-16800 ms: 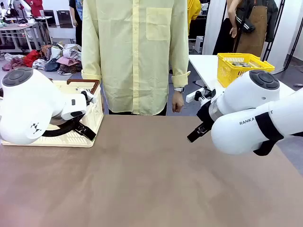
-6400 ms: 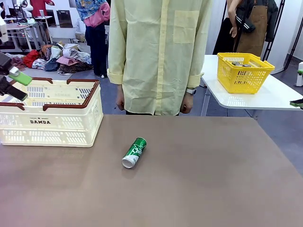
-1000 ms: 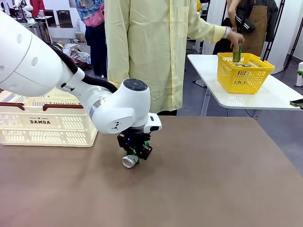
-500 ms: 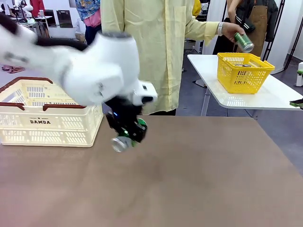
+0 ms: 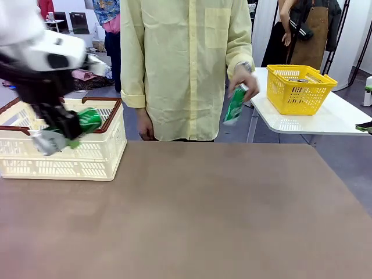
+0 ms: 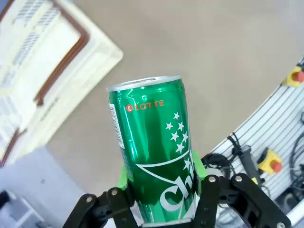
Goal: Place the drinks into the Shopping basket.
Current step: Pick up one drink and place it into the Shopping basket.
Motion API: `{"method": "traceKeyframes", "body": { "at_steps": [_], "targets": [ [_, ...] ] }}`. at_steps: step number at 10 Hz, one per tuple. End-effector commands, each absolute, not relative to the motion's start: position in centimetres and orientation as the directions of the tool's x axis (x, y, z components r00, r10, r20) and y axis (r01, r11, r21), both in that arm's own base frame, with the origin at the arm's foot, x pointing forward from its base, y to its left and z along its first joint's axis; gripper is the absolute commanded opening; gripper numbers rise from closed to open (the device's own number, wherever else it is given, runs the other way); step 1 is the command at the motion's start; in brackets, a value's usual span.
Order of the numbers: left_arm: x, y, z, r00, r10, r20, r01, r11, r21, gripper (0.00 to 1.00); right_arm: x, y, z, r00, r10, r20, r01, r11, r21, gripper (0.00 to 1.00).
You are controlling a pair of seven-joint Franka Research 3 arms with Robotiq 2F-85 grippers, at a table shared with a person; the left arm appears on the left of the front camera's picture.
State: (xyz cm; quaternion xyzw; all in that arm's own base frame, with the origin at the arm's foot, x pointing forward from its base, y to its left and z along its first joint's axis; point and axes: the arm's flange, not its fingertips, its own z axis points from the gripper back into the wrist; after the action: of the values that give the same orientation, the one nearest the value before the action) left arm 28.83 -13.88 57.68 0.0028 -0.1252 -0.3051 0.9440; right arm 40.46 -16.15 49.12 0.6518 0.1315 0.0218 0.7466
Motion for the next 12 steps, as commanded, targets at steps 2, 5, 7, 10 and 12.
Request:
{"method": "traceKeyframes", "body": {
  "at_steps": [2, 5, 7, 10, 12],
  "targets": [
    [28.5, -17.7, 58.0, 0.744, -0.634, 0.212, 0.621, 0.773, 0.133, 0.0, 40.8, -15.9, 49.7, 0.964, 0.196, -0.181, 0.155, 0.144, 0.977, 1.0],
    [28.3, -16.5, 57.1, 0.751, -0.627, 0.206, 0.616, 0.778, 0.125, 0.0, 40.8, -15.9, 49.7, 0.964, 0.196, -0.181, 0.155, 0.144, 0.977, 1.0],
    [36.3, -15.3, 60.6, 0.841, -0.526, 0.124, 0.524, 0.85, 0.048, 0.0, 40.8, -15.9, 49.7, 0.964, 0.196, -0.181, 0.155, 0.144, 0.977, 1.0],
    [45.5, -14.2, 61.0, 0.935, -0.32, 0.153, 0.326, 0.945, -0.02, 0.0, 40.8, -15.9, 49.7, 0.964, 0.196, -0.181, 0.155, 0.144, 0.977, 1.0],
    [51.9, -12.6, 59.6, 0.965, -0.207, 0.163, 0.209, 0.978, 0.002, 0.0, 40.8, -15.9, 49.7, 0.964, 0.196, -0.181, 0.155, 0.144, 0.977, 1.0]
  ]
}}
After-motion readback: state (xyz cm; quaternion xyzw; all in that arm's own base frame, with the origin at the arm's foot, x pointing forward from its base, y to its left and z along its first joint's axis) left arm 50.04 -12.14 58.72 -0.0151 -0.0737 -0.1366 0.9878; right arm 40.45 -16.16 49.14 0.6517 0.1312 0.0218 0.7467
